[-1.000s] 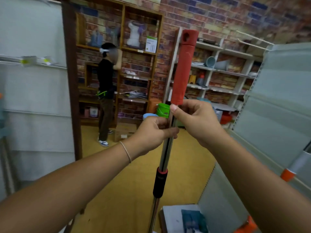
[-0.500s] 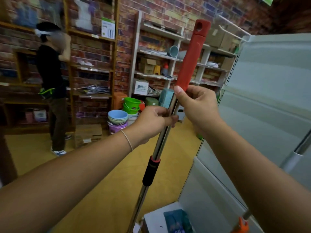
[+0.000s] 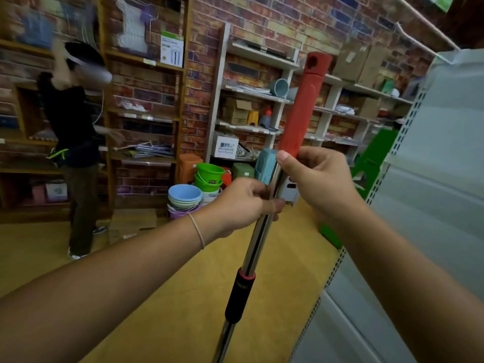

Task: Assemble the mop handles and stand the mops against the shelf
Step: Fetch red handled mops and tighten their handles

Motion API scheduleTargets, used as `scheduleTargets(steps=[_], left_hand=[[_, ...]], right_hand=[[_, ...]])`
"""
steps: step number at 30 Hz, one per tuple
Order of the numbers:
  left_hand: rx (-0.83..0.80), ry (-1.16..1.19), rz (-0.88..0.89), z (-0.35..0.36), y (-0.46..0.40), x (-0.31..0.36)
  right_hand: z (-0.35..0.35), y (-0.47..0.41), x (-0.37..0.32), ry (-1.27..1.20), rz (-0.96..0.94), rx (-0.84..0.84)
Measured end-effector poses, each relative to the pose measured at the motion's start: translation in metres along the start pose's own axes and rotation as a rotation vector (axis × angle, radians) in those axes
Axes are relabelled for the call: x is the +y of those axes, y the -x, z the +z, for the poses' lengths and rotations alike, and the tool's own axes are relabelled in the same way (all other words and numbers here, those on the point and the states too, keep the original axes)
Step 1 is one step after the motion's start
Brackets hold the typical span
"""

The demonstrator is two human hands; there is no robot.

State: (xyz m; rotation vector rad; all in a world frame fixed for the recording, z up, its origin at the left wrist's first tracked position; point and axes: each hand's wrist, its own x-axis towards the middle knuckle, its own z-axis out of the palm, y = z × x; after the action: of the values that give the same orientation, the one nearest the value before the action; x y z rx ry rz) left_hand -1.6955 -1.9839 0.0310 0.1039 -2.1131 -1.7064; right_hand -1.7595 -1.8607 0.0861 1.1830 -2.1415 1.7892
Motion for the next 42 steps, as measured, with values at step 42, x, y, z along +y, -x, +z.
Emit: scheduleTargets(steps=[42], left_hand=[[-0.615, 0.149, 0.505, 0.056, -0.322, 0.049]], right_hand=[[-0.067, -0.207, 0.019, 0.584, 0.07, 0.763]])
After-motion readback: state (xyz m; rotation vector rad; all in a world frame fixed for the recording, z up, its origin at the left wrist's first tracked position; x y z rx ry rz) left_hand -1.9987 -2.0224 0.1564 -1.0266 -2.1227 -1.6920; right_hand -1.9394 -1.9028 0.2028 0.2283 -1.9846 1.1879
